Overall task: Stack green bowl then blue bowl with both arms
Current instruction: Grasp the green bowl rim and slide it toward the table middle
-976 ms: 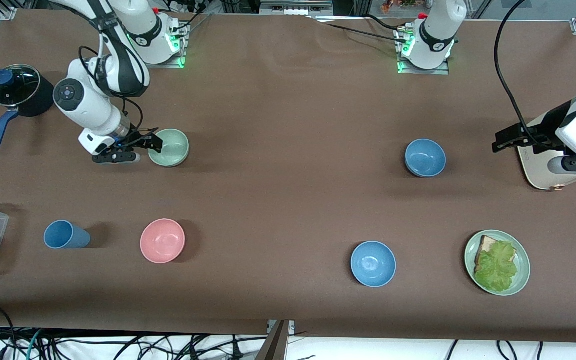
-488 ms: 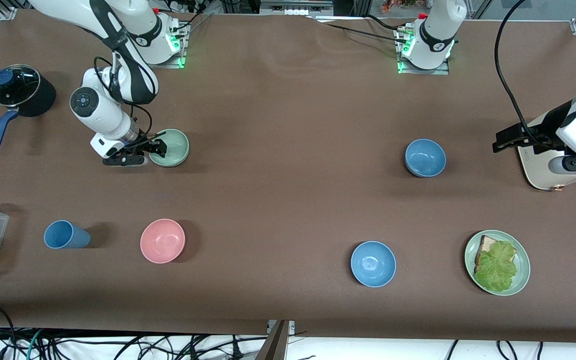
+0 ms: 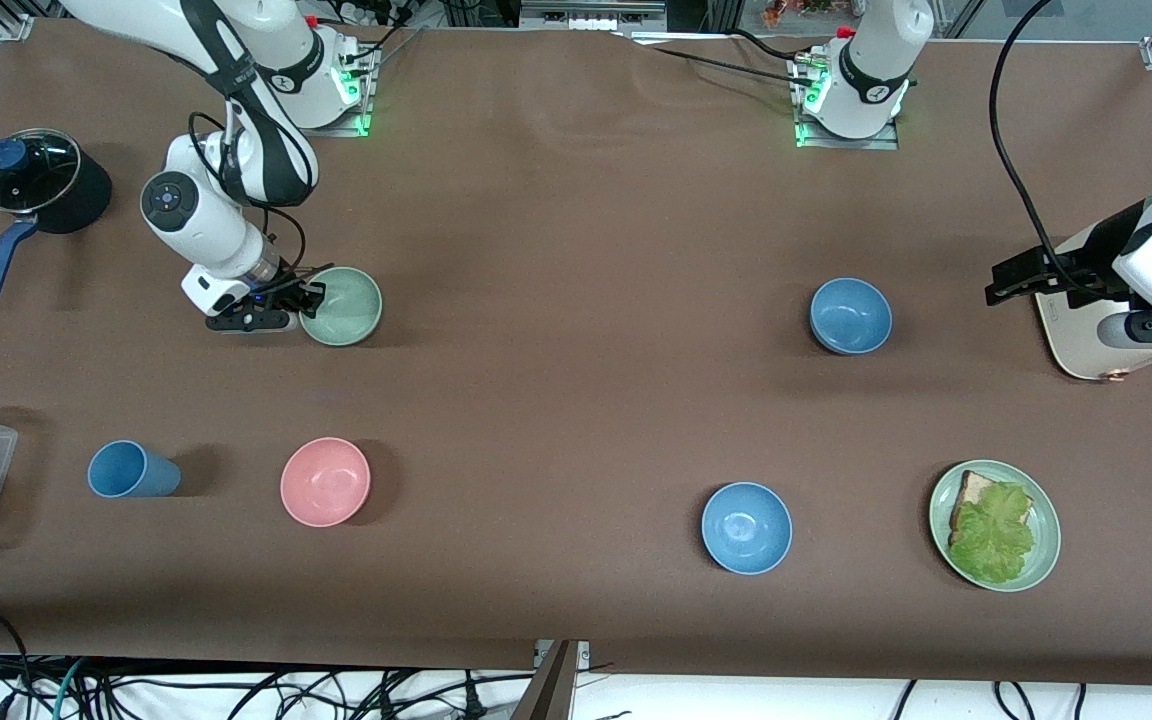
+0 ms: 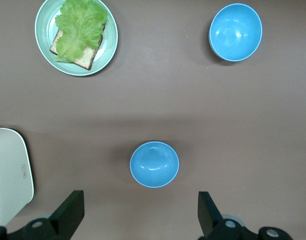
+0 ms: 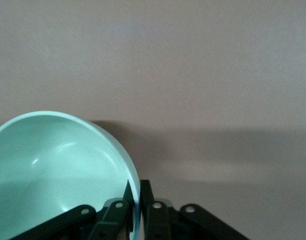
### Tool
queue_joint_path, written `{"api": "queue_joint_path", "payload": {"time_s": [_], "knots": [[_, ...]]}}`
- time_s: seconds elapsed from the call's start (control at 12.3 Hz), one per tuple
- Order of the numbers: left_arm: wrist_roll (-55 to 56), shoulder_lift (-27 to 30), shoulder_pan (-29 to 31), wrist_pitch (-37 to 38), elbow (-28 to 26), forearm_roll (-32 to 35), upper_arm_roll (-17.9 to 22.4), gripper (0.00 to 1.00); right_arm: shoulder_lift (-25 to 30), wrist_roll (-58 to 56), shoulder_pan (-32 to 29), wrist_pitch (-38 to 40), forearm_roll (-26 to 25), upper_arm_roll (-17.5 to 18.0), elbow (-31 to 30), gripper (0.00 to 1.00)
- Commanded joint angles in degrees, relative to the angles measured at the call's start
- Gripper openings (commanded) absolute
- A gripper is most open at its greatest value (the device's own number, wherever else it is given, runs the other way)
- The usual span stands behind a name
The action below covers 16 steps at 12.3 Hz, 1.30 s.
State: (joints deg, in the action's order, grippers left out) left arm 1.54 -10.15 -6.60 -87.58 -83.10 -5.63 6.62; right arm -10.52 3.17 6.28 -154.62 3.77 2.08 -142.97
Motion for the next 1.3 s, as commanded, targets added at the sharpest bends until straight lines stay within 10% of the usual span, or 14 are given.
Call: {"api": "queue_joint_path", "payload": {"time_s": [0.0, 0.41, 0.89, 1.22], "knots": [[-0.2, -0.7, 0.0, 1.0, 1.8, 0.8, 0.1, 1.00, 2.3, 2.4, 0.1, 2.3, 0.3, 2.6, 1.2, 0.00], [-0.1, -1.7, 0.3, 1.1, 1.8, 0.8, 0.1, 1.00, -3.9, 15.8, 3.3, 12.2, 0.4, 10.0, 19.4, 0.00], [-0.2, -1.8, 0.4, 1.4, 1.4, 0.7, 0.1, 1.00, -22.2, 35.6, 19.3, 12.1, -0.2, 10.0, 42.4, 0.00], [-0.4, -1.7, 0.3, 1.2, -2.1, 0.7, 0.1, 1.00, -27.8, 42.3, 23.9, 10.4, -2.3, 9.4, 46.5, 0.00]]}}
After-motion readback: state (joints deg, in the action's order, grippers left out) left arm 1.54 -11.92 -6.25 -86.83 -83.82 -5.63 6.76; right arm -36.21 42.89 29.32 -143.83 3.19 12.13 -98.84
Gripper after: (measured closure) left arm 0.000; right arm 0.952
